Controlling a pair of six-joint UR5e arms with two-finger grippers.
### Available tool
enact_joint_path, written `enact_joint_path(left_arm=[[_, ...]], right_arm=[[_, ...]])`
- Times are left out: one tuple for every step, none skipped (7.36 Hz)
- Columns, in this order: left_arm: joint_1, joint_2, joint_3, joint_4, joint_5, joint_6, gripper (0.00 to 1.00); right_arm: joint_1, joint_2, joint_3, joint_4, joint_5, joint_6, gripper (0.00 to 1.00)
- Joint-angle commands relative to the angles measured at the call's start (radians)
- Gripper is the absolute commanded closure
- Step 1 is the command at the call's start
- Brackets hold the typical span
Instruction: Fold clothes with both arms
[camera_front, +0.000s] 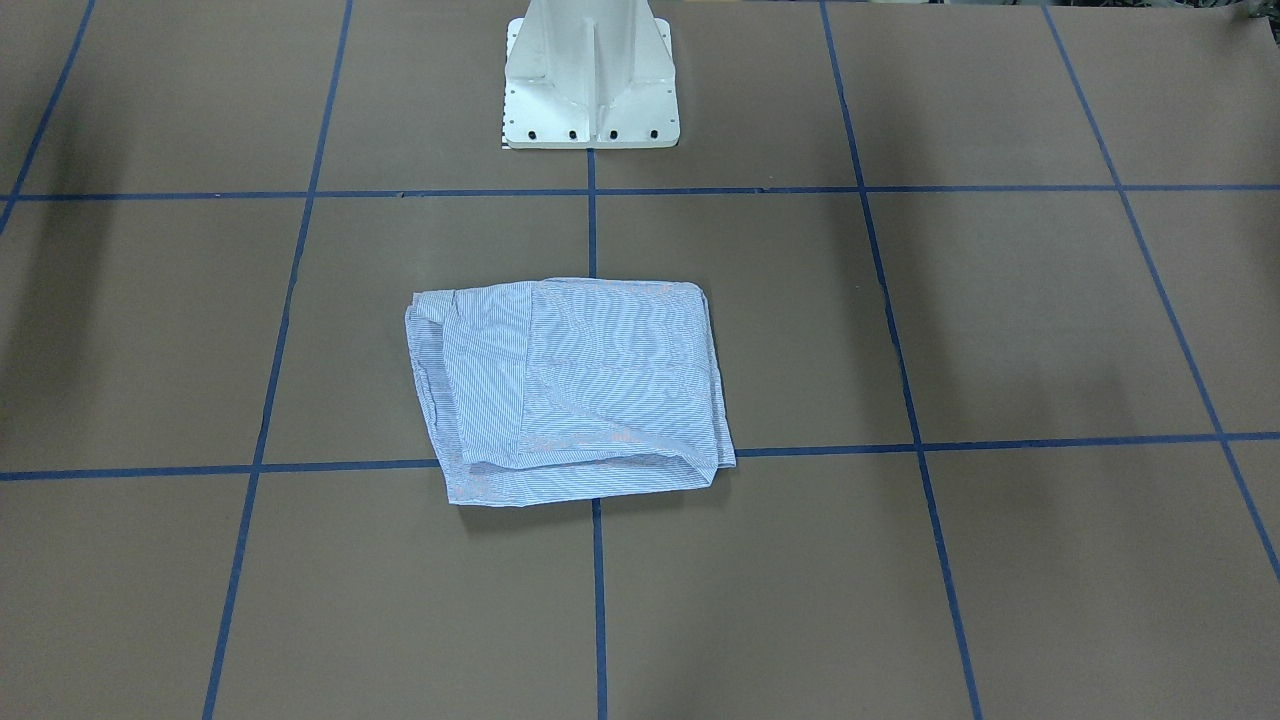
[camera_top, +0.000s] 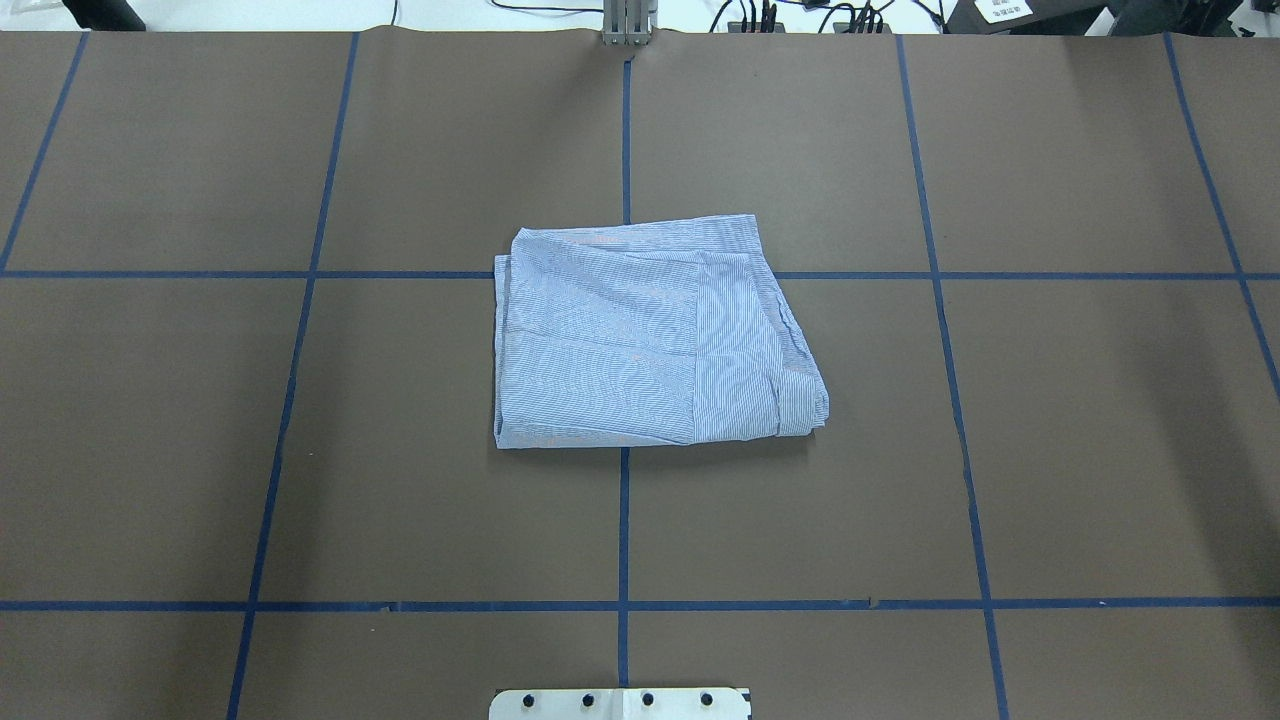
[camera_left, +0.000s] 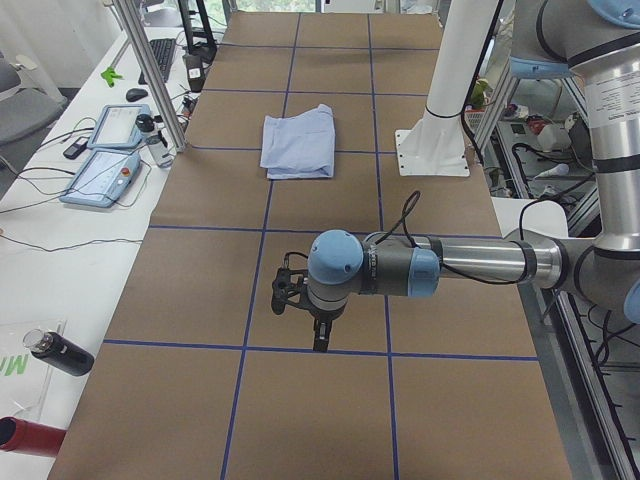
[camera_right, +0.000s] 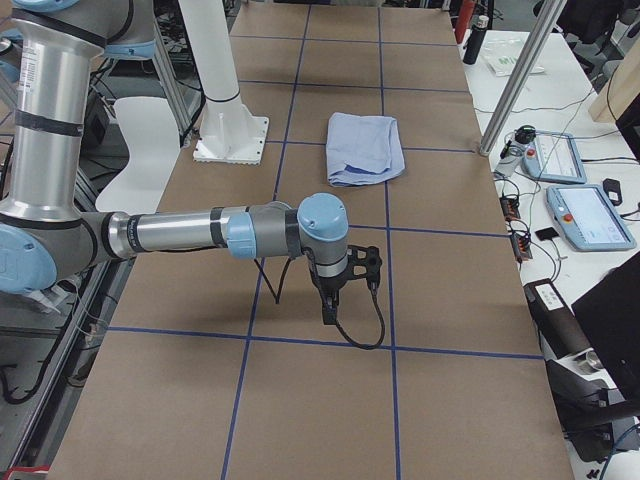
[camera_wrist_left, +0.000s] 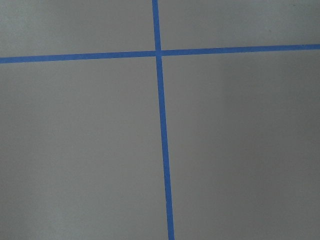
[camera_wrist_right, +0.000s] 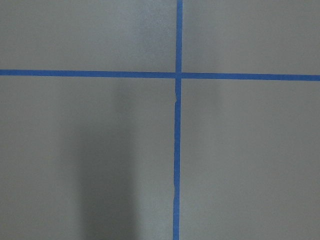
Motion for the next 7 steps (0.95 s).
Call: enact_joint_path(left_arm=[[0.0,0.0,0.0,0.0,0.002,0.001,0.0],[0.001,0.0,0.0,0.002,0.003,0.0,0.0],[0.001,-0.002,0.0,0.002,0.005,-0.002,0.0],[0.003,-0.005,-0.006,0.003,0.056,-0.002,0.0],[0.003,-0.005,-0.015,0.006,0.102,-0.002,0.0],[0.003,-0.002,-0.015,0.008,0.103,-0.002,0.0],[0.001,0.0,-0.014,0.009,0.103,-0.002,0.0]], right_arm=[[0.0,0.0,0.0,0.0,0.0,0.0,0.0],[0.0,0.0,0.002,0.0,0.0,0.0,0.0],[0.0,0.0,0.0,0.0,0.0,0.0,0.0],[0.0,0.0,0.0,0.0,0.0,0.0,0.0],[0.0,0.0,0.0,0.0,0.0,0.0,0.0],[0.0,-0.002,0.0,0.0,0.0,0.0,0.0],[0.0,-0.002,0.0,0.0,0.0,0.0,0.0]])
